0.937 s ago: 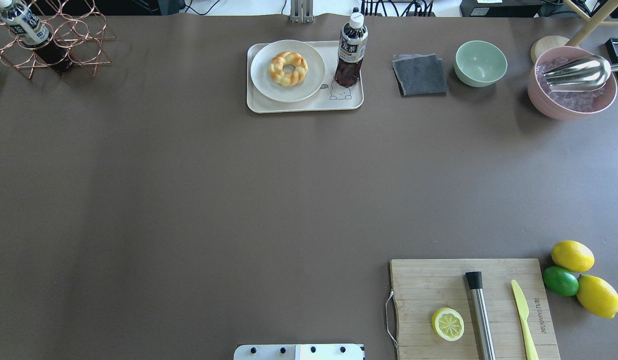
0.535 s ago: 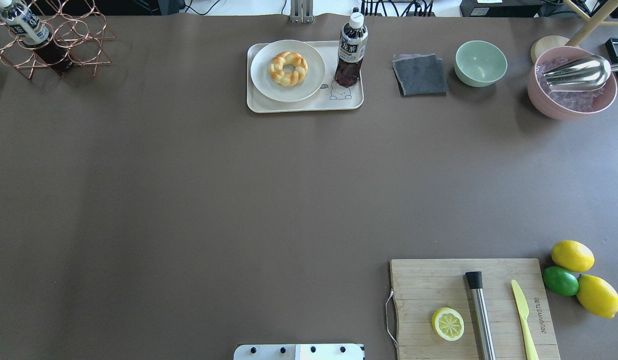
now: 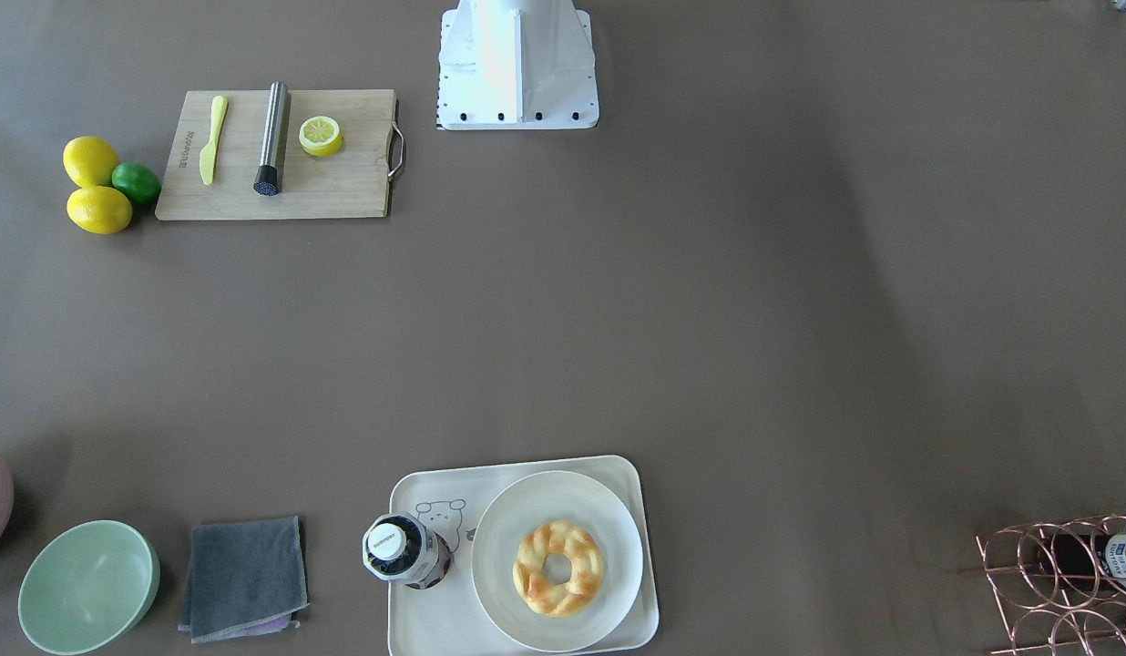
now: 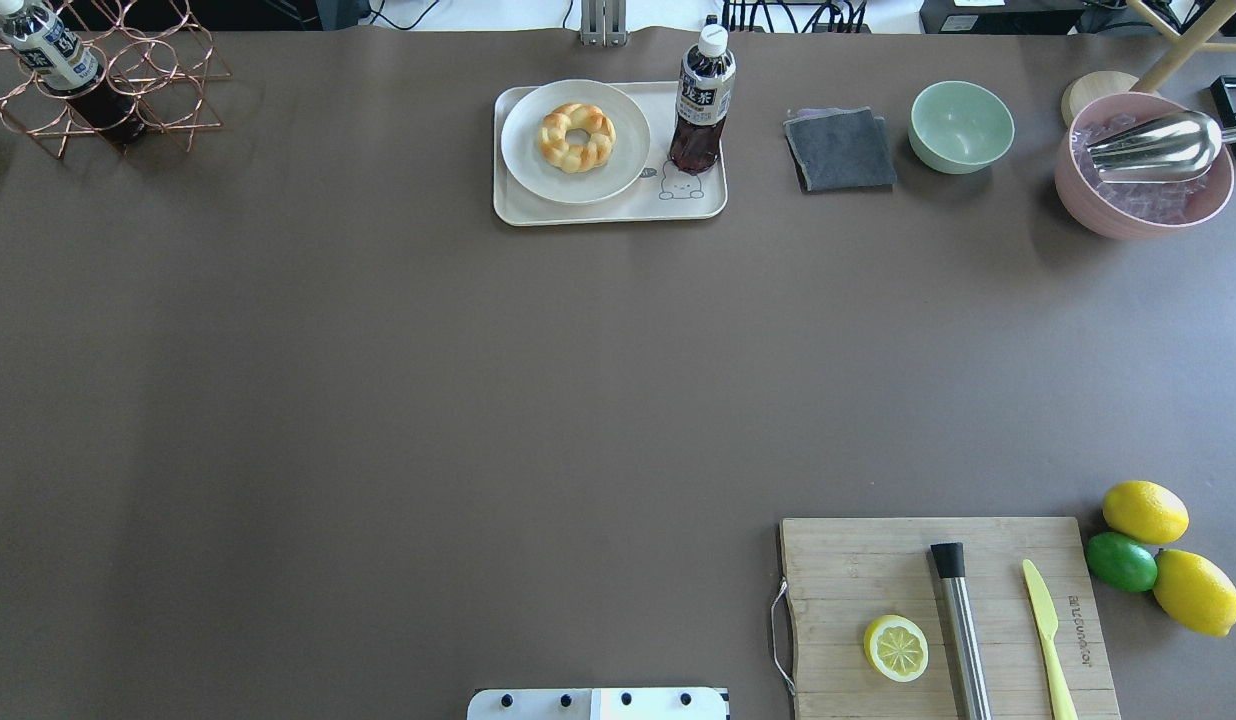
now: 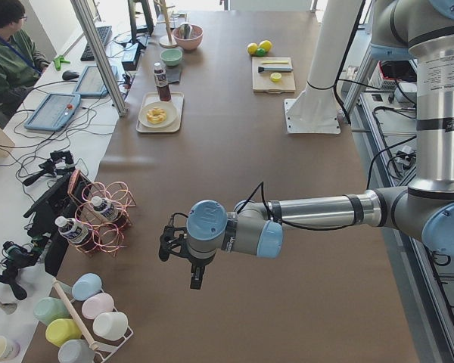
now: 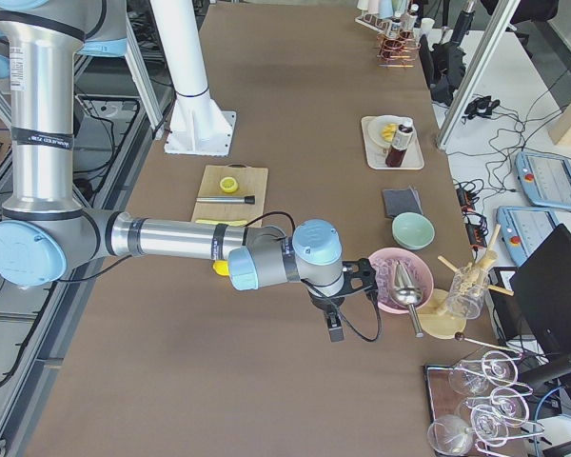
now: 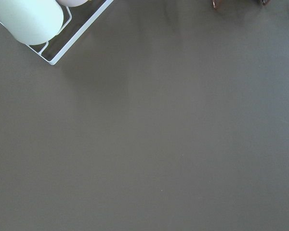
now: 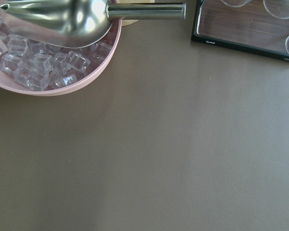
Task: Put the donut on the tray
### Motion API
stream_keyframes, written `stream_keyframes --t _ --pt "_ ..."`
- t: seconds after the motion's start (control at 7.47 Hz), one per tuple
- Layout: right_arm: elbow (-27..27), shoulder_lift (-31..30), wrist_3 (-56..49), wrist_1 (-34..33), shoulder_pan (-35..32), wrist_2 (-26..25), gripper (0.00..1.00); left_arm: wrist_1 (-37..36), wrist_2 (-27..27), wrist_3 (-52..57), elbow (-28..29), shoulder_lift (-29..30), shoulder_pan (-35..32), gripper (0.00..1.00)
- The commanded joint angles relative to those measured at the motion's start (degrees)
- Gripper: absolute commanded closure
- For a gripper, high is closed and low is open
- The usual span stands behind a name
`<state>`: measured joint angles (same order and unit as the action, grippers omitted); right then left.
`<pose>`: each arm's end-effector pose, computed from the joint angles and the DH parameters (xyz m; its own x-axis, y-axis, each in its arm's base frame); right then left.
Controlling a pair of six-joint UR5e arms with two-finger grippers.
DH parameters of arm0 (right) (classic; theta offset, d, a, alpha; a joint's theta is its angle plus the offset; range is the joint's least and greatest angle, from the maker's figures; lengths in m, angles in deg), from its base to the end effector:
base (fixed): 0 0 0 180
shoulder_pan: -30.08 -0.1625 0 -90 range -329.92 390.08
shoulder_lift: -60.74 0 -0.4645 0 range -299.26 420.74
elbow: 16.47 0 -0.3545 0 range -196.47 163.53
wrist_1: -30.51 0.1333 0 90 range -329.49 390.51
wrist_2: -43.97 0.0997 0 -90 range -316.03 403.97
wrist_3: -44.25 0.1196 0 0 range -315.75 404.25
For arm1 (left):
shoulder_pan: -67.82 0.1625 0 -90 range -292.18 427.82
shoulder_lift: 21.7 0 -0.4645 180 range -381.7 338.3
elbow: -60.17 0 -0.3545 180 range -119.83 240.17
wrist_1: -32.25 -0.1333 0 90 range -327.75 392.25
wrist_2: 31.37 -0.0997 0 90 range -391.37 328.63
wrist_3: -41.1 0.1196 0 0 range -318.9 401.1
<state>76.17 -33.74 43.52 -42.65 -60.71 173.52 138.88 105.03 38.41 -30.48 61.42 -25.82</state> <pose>0.0632 -0.4374 0.7002 0.7734 -0.1664 0.6117 -0.0035 0.9638 0.2666 -0.0726 -0.4059 0.7253 0.6928 0.0405 -0.7200 0.0951 0.9846 0.1469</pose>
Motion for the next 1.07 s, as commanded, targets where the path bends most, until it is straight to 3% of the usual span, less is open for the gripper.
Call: stream_keyframes --t 0.0,0.94 --pt "0.00 -0.09 0.29 -0.14 0.00 0.08 0.00 0.07 -0.08 -0.03 -0.40 -0.85 -0.22 0.01" --pt "-0.44 -0.44 0.38 -0.06 0.09 0.70 0.00 -0.02 -0.08 0.05 -0.31 -1.82 -0.31 0.01"
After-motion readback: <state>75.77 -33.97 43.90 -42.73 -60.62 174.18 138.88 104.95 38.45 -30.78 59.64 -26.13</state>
